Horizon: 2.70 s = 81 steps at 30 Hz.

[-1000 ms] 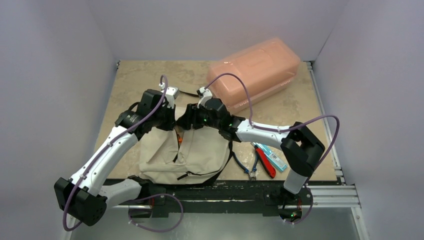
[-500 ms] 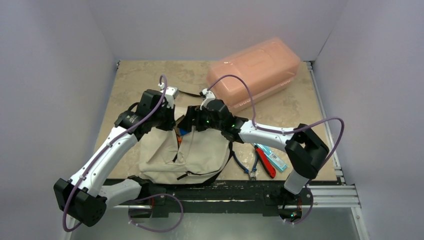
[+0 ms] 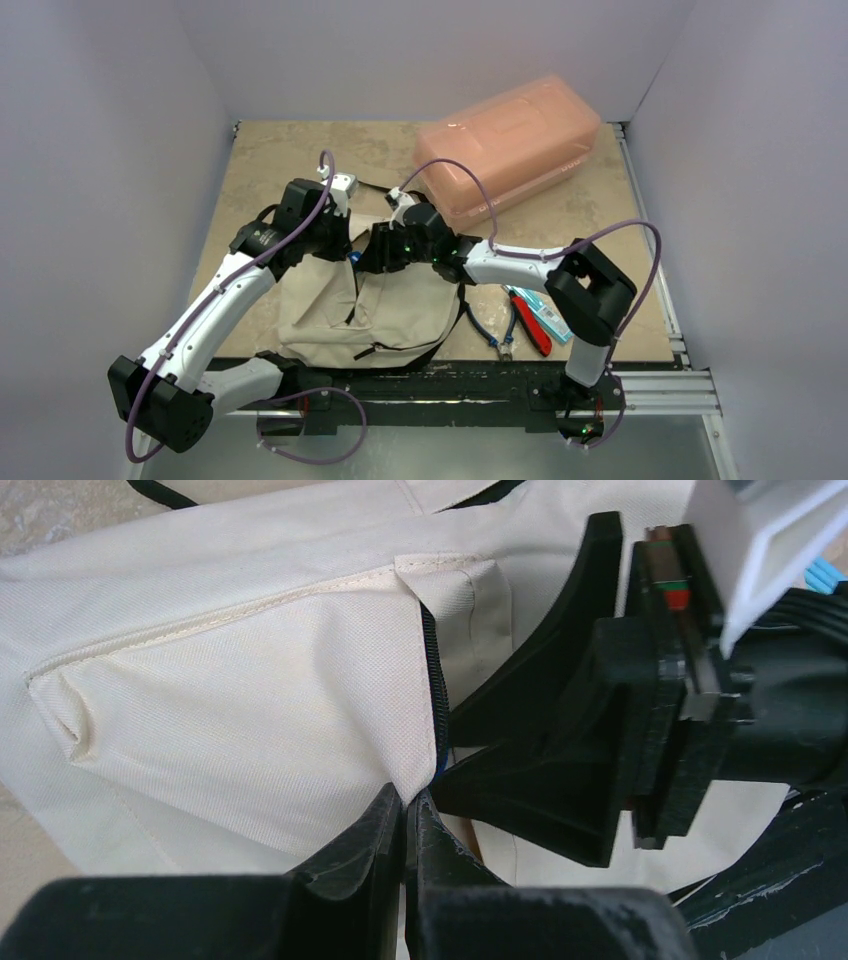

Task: Pack the student bag
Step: Place the stationery in the student bag, then adjust the stationery at the center of the board.

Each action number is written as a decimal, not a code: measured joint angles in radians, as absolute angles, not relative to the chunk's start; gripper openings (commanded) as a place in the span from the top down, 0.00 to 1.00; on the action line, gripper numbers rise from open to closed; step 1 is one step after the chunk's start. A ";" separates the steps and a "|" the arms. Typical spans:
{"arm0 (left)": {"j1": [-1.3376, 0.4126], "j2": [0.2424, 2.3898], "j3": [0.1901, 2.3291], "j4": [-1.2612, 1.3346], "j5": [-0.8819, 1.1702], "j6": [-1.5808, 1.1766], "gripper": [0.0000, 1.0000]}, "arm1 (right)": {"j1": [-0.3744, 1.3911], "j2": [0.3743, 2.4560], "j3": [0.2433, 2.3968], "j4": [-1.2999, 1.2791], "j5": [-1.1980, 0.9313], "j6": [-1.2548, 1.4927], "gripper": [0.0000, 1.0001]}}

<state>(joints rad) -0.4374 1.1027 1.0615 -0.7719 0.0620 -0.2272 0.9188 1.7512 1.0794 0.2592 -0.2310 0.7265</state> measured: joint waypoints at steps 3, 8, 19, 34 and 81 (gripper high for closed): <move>-0.437 1.103 1.061 -0.772 0.063 -0.227 1.00 | 0.925 1.811 1.132 0.278 -0.280 0.726 0.56; -0.437 1.103 1.061 -0.772 0.064 -0.227 1.00 | 0.929 1.793 1.137 0.291 -0.313 0.710 0.55; -0.436 1.105 1.061 -0.771 0.067 -0.227 1.00 | 0.743 1.344 0.941 -0.034 -0.134 0.652 0.12; -0.433 1.116 1.061 -0.770 0.091 -0.227 1.00 | 0.301 0.749 0.508 -0.703 0.193 1.222 0.01; -0.432 1.116 1.061 -0.771 0.102 -0.227 1.00 | 0.082 1.611 0.984 -0.528 0.322 1.063 0.05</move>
